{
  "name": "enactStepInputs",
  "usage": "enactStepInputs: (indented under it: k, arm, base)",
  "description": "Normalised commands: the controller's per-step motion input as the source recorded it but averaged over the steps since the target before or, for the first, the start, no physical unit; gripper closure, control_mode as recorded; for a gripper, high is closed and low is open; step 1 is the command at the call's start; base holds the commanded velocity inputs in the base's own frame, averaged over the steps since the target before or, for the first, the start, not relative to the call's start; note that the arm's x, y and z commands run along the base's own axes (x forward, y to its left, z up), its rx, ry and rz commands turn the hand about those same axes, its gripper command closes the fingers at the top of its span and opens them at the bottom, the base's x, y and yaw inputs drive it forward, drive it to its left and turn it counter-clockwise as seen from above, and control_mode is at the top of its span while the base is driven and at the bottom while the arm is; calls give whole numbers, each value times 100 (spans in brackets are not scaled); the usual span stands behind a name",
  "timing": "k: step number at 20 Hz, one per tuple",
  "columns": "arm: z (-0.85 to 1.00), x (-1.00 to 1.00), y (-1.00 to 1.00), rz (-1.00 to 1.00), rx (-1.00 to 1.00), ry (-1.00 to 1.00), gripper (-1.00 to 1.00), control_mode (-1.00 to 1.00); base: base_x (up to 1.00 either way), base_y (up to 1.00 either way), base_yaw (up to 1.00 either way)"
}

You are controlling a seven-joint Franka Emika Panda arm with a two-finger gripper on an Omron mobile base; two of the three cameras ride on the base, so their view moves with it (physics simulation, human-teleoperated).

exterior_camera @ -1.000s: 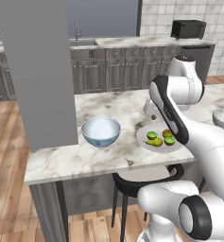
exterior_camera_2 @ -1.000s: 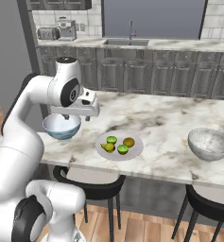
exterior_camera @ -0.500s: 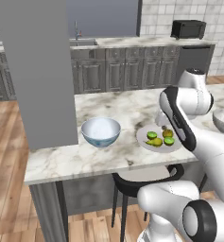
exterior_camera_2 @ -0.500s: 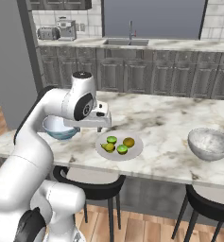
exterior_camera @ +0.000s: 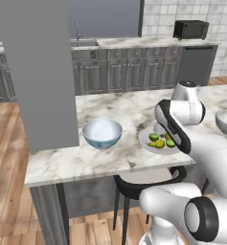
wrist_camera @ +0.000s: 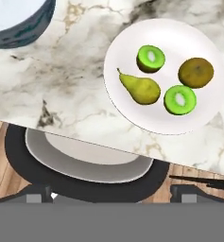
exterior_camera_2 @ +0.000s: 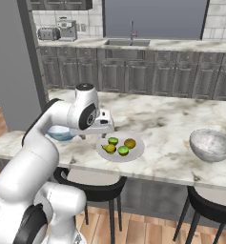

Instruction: Take the fruits from the plate on the dining counter and place two fruits in each bowl.

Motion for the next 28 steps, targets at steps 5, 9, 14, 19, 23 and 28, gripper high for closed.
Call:
enactStepInputs:
  k: [5,9,14,19,23,28]
  arm:
    - [-44,33,0,3,-4,4,-100,-100]
    - [-38,16,0,4,-2,8,-100,-100]
    - [-33,7,0,11,0,3,-100,-100]
    - [-20,20,-10,6,0,3,-100,-100]
    - [-16,17,-12,5,0,0,-100,-100]
    - [-19,26,-7,1,0,0,-100,-100]
  base:
    - [0,0,0]
    - [0,0,0]
    - [0,0,0]
    - [0,0,0]
    - [0,0,0]
    - [0,0,0]
